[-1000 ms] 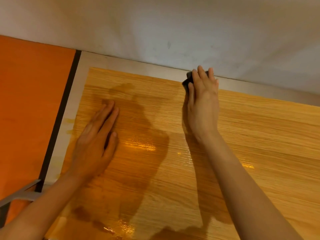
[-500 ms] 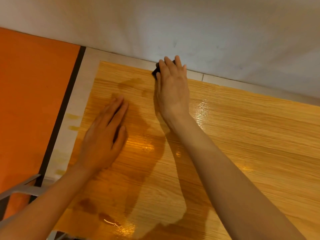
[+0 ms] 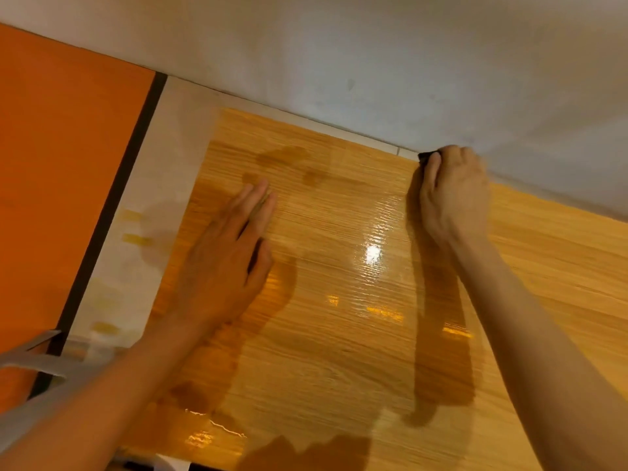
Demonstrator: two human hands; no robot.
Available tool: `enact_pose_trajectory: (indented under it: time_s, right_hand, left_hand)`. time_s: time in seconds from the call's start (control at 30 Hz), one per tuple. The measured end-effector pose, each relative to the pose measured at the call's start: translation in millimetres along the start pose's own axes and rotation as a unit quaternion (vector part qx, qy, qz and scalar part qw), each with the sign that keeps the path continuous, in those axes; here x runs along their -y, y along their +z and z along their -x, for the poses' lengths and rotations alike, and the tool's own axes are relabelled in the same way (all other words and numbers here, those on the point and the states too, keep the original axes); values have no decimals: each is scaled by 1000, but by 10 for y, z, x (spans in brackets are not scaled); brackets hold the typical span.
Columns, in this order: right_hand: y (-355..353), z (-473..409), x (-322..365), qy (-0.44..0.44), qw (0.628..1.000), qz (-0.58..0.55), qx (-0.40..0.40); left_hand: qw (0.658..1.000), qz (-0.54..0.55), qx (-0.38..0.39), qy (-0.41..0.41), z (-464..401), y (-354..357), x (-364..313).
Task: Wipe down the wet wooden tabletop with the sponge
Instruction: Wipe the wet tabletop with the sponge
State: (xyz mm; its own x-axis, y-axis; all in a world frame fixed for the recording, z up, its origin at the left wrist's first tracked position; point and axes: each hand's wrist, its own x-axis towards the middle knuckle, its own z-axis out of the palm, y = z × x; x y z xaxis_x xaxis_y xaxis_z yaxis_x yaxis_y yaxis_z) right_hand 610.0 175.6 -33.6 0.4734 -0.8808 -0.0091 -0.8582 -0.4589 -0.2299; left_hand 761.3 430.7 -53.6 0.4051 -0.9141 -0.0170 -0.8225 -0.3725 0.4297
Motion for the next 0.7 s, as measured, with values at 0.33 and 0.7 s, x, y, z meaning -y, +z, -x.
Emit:
enact_pose_trajectory:
  time_s: [0.33,0.7]
  right_hand:
    - [174,-150,863,-150,972,-147,101]
    - [309,-91,1521,-76,993,-71,49]
  left_hand:
    - [999,29,-28,32,20,41,21]
    - [993,43,-55,-94,409,-121,192]
